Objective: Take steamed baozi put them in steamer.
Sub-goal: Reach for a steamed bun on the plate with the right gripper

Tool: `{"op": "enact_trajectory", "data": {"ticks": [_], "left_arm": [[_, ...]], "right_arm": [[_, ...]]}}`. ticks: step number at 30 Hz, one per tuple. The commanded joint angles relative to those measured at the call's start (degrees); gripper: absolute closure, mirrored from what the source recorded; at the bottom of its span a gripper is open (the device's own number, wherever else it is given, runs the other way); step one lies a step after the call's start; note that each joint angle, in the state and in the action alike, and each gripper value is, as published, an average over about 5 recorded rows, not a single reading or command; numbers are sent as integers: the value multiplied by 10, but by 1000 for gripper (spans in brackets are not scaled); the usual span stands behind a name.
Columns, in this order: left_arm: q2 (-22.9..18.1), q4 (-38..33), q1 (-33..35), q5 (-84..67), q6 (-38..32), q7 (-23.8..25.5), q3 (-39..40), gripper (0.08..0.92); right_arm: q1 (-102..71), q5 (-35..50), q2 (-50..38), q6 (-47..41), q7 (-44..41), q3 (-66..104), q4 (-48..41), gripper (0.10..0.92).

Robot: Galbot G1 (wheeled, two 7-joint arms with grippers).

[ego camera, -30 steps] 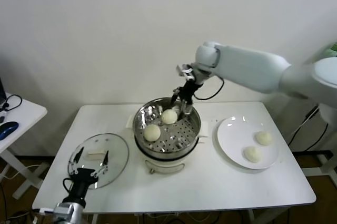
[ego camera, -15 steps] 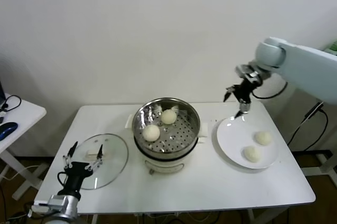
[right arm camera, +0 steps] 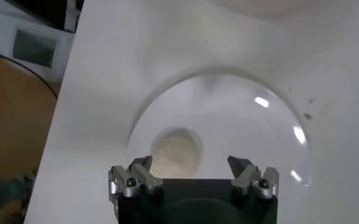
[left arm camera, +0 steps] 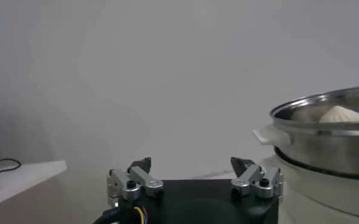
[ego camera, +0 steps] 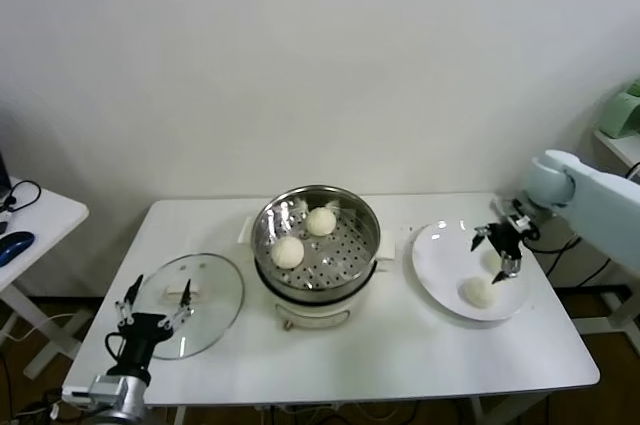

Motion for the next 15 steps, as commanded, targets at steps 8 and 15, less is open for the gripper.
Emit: {"op": "enact_trajectory", "data": {"ticks": [8,15], "left_arm": [[-6,12,1,4,-4,1,2,177],[-6,16,1,4,-6,1,3,177]], "right_arm": [[-137,-98,-5,19,29,94,-33,203],[-138,-98,11,19,51,98,-46,203]]}}
